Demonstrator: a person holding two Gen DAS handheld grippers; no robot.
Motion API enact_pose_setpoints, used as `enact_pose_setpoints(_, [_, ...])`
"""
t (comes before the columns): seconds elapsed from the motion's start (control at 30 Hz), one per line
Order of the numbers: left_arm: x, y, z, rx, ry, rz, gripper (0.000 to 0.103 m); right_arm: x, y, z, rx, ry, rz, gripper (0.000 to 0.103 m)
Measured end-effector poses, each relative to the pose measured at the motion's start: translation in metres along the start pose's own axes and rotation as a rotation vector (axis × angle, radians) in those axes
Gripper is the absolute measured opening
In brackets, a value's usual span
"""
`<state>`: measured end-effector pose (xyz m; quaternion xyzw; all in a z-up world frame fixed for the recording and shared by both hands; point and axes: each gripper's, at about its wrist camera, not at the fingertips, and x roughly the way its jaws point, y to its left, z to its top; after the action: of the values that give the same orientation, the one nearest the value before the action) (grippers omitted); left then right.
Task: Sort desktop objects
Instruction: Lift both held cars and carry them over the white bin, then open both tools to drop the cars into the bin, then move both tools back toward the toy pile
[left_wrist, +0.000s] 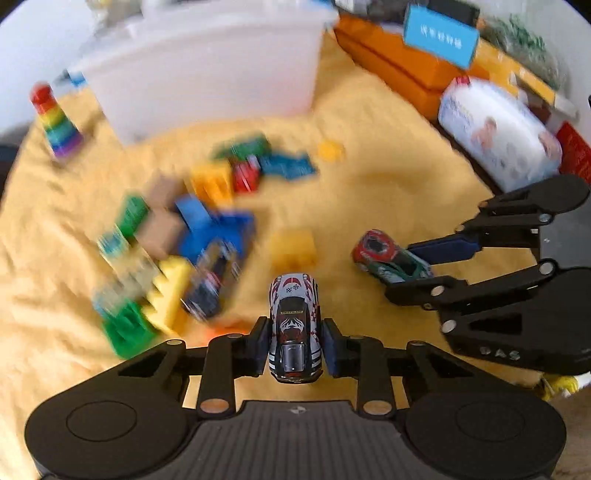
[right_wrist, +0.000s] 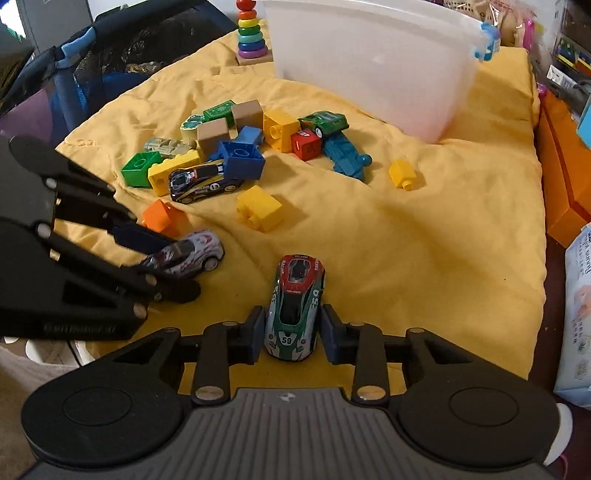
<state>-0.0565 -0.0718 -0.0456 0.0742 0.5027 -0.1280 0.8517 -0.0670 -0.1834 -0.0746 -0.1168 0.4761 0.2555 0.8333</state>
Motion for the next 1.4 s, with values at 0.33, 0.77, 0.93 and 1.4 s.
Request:
enact_pose_setpoints(0.33, [-0.061, 0.046, 0.129, -0.064, -0.328, 0.193, 0.033, -0.064, -0.045, 0.101, 0.101, -0.314, -0.097, 0.033])
enact_pose_setpoints(0.77, [0.026, 0.106, 0.242, -0.123, -0.260, 0.243, 0.034, -0.023, -0.085, 0.225, 0.246, -0.351, -0.238, 0.034])
enact_pose_setpoints(0.93, [0.035, 0.103, 0.235, -0.031, -0.254, 0.262, 0.056, -0.006, -0.082, 0.222, 0.272, -0.291, -0.287, 0.038])
enact_pose_setpoints(1.4, [-0.007, 0.123, 0.153, -0.055, -0.302, 0.239, 0.073, -0.040, -0.022, 0.159, 0.191, -0.332, -0.294, 0.059])
